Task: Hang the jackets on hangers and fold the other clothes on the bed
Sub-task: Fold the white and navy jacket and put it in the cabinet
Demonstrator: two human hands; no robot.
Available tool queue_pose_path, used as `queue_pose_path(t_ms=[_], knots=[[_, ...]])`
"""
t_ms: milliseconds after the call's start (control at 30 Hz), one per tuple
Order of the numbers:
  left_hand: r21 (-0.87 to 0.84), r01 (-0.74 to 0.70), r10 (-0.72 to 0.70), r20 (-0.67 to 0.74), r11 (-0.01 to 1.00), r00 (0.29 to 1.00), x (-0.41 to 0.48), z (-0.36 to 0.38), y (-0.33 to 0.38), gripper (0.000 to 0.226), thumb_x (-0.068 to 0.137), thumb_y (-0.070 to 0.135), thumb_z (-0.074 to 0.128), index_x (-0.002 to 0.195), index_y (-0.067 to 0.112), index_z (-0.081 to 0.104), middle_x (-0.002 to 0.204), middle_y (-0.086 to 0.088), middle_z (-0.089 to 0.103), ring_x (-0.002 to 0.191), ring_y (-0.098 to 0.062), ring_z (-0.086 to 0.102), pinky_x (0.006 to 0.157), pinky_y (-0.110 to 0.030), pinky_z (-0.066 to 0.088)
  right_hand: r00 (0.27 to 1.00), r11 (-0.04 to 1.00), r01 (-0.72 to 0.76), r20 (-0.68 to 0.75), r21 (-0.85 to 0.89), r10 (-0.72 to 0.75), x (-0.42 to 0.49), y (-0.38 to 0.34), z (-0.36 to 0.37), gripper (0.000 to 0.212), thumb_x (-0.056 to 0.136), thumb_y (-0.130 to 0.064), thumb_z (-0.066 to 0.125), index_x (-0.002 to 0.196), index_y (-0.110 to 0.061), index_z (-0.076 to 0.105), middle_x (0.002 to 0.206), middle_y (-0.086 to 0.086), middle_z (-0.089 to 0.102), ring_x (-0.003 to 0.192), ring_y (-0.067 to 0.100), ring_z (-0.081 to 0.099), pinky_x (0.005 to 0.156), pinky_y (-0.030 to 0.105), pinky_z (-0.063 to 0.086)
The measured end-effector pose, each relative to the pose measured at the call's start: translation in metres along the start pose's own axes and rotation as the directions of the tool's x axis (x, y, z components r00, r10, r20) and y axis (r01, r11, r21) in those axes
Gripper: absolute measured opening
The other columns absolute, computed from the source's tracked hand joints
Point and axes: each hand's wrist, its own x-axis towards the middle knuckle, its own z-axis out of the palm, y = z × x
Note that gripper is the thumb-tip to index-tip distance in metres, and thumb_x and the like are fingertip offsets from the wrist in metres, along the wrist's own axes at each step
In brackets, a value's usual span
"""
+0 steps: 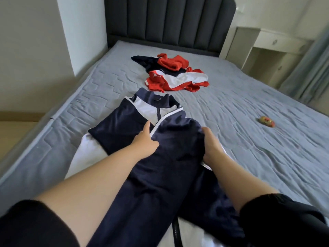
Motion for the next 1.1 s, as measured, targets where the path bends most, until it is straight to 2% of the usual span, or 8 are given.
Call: queue_pose_path(t_ms=[200, 400, 667, 767, 867, 933, 1000, 1100], knots=[[0.332, 0.032, -0.031, -0.007, 0.943, 0.999, 0.021, 0.028, -0.012, 0.076, 0.096, 0.054, 0.035, 0.152, 0.026, -0.009, 0.161, -0.002, -0.006, 0.148, -0.017, -0.003, 0.119, -0.040, 0.004, 0.996, 0.994, 0.001, -0.086, 0.105, 0.008, 0.008, -0.023, -0.031, 0.041, 0.087, -0.051, 0.054, 0.104, -0.014, 0.063, 0.101, 0.008, 0.065, 0.088, 0.027, 0.061, 0.083, 0.036, 0.049], [0.482, 0.035, -0.029, -0.020, 0.875, 0.999, 0.029, 0.036, -0.019, 0.071, 0.093, 0.060, 0.035, 0.151, 0.033, 0.007, 0.161, -0.002, -0.005, 0.147, -0.017, -0.004, 0.118, -0.040, 0.004, 0.995, 0.983, -0.049, -0.075, 0.176, 0.063, 0.024, -0.006, -0.045, 0.025, 0.091, -0.022, 0.062, 0.112, -0.010, 0.065, 0.101, 0.011, 0.068, 0.081, 0.024, 0.064, 0.073, 0.035, 0.053], [-0.099, 0.024, -0.021, 0.032, 0.995, 0.999, 0.022, 0.014, -0.017, 0.010, 0.083, 0.014, 0.065, 0.093, 0.018, 0.064, 0.154, 0.003, 0.027, 0.141, -0.014, 0.025, 0.110, -0.028, 0.022, 0.993, 0.977, 0.038, -0.116, 0.209, -0.013, 0.015, 0.010, -0.038, 0.038, 0.091, -0.017, 0.063, 0.124, -0.001, 0.056, 0.109, 0.010, 0.066, 0.094, 0.023, 0.064, 0.084, 0.035, 0.053], [-0.239, -0.019, 0.026, 0.025, 0.971, 0.999, 0.011, 0.004, -0.008, 0.024, 0.085, 0.028, 0.069, 0.070, 0.010, 0.060, 0.103, 0.008, 0.056, 0.103, -0.011, 0.052, 0.083, -0.020, 0.036, 0.988, 0.978, 0.035, -0.153, 0.206, -0.003, 0.011, 0.008, -0.032, 0.043, 0.093, -0.025, 0.060, 0.130, -0.004, 0.052, 0.118, 0.008, 0.061, 0.100, 0.023, 0.060, 0.093, 0.036, 0.050], [-0.471, 0.073, -0.111, -0.054, 0.879, 0.992, 0.012, -0.011, -0.007, 0.026, 0.089, 0.019, 0.065, 0.066, 0.007, 0.059, 0.071, -0.005, 0.056, 0.067, -0.018, 0.051, 0.063, -0.026, 0.039, 0.996, 0.951, 0.011, -0.088, 0.308, 0.017, 0.009, 0.005, -0.038, 0.037, 0.096, -0.023, 0.054, 0.127, -0.003, 0.054, 0.115, 0.011, 0.065, 0.092, 0.022, 0.064, 0.076, 0.032, 0.055], [-0.520, 0.219, -0.253, 0.006, 0.826, 0.968, 0.010, -0.024, -0.011, 0.020, 0.094, 0.018, 0.058, 0.082, 0.003, 0.064, 0.078, -0.011, 0.060, 0.070, -0.023, 0.056, 0.064, -0.028, 0.044, 0.999, 0.931, -0.016, -0.028, 0.365, 0.028, 0.005, 0.003, -0.042, 0.026, 0.098, -0.022, 0.048, 0.112, -0.003, 0.058, 0.096, 0.013, 0.065, 0.081, 0.022, 0.063, 0.064, 0.032, 0.056], [-0.058, 0.284, -0.285, -0.021, 0.957, 0.958, 0.010, -0.034, -0.019, 0.030, 0.096, 0.027, 0.055, 0.102, 0.000, 0.066, 0.092, -0.013, 0.063, 0.085, -0.028, 0.059, 0.072, -0.028, 0.043, 0.999, 0.934, -0.033, -0.023, 0.357, 0.044, 0.003, 0.002, -0.043, 0.030, 0.101, -0.026, 0.041, 0.106, 0.000, 0.055, 0.090, 0.015, 0.061, 0.079, 0.025, 0.061, 0.074, 0.036, 0.053], [0.438, 0.121, -0.042, -0.186, 0.891, 0.982, 0.002, -0.035, -0.015, 0.008, 0.086, 0.025, 0.058, 0.092, 0.021, 0.061, 0.102, -0.005, 0.065, 0.093, -0.028, 0.059, 0.072, -0.029, 0.043, 0.996, 0.957, -0.044, -0.060, 0.287, 0.064, 0.002, -0.002, -0.045, 0.036, 0.102, -0.030, 0.037, 0.110, 0.003, 0.050, 0.091, 0.018, 0.059, 0.080, 0.027, 0.060, 0.078, 0.037, 0.049]])
